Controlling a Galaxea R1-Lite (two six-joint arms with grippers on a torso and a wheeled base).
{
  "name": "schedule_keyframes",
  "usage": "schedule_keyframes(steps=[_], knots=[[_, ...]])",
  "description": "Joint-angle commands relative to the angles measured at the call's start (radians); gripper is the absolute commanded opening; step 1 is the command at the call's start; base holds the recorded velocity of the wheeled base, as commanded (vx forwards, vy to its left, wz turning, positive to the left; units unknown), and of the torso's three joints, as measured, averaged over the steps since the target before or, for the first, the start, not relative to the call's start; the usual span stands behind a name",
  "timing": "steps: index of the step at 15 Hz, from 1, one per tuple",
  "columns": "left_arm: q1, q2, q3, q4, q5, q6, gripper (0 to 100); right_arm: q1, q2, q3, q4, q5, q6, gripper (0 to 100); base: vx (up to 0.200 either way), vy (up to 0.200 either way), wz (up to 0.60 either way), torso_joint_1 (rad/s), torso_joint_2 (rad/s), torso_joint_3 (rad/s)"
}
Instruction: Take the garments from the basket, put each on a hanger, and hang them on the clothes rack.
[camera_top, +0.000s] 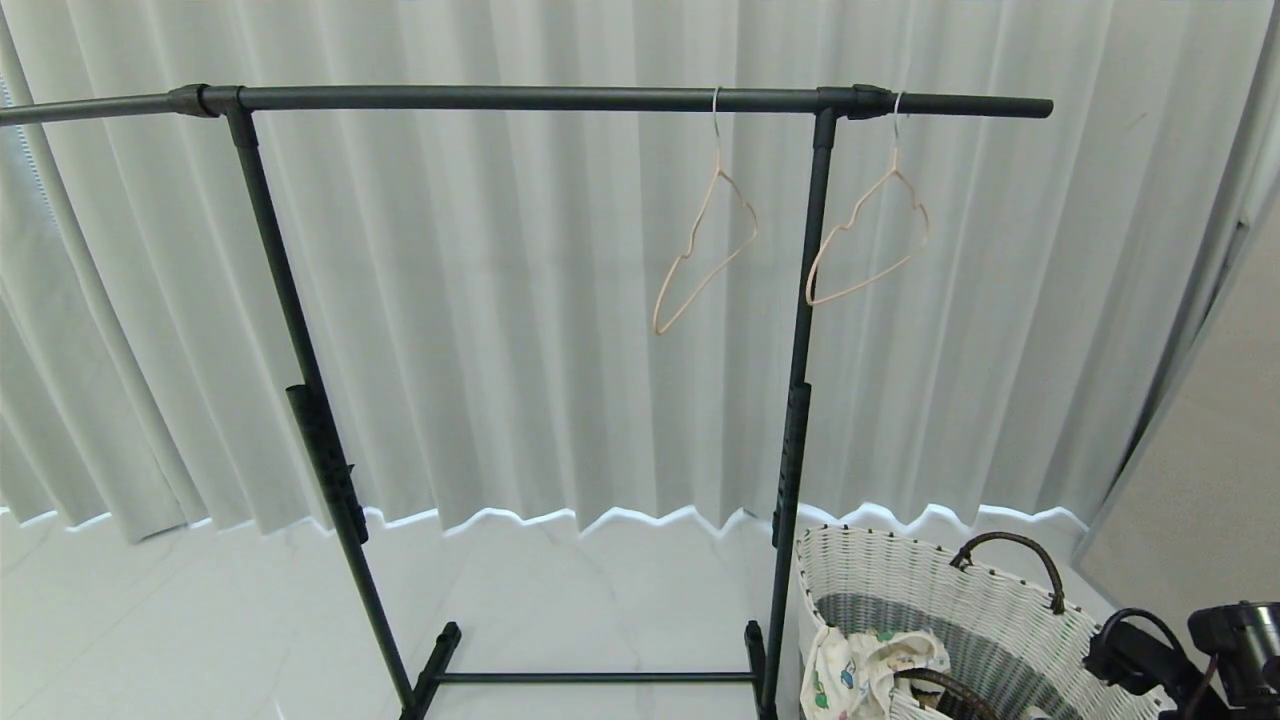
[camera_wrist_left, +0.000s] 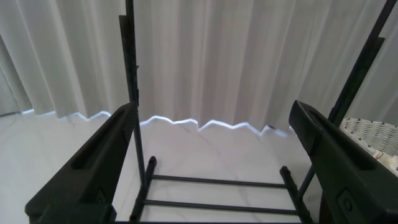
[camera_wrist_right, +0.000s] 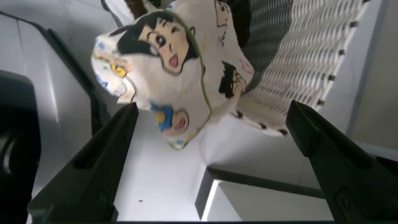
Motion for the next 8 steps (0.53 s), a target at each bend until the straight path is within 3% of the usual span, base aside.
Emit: schedule_keyframes(steps=[1, 4, 8], knots=[[0.0, 0.002, 0.0, -0.001, 0.0, 0.0, 100, -0.004, 0.142, 0.0, -0.054, 0.001, -0.001, 100, 0.0, 0.0, 0.0, 0.0, 0.0, 0.0], [0.0, 0.002, 0.0, 0.001, 0.0, 0.0, 100, -0.017, 0.202, 0.006, -0.146, -0.001, -0.001, 100, 0.0, 0.0, 0.0, 0.0, 0.0, 0.0], [0.0, 0.002, 0.0, -0.001, 0.0, 0.0, 100, -0.025, 0.205, 0.005, -0.152, -0.004, 0.002, 100, 0.0, 0.0, 0.0, 0.0, 0.0, 0.0]])
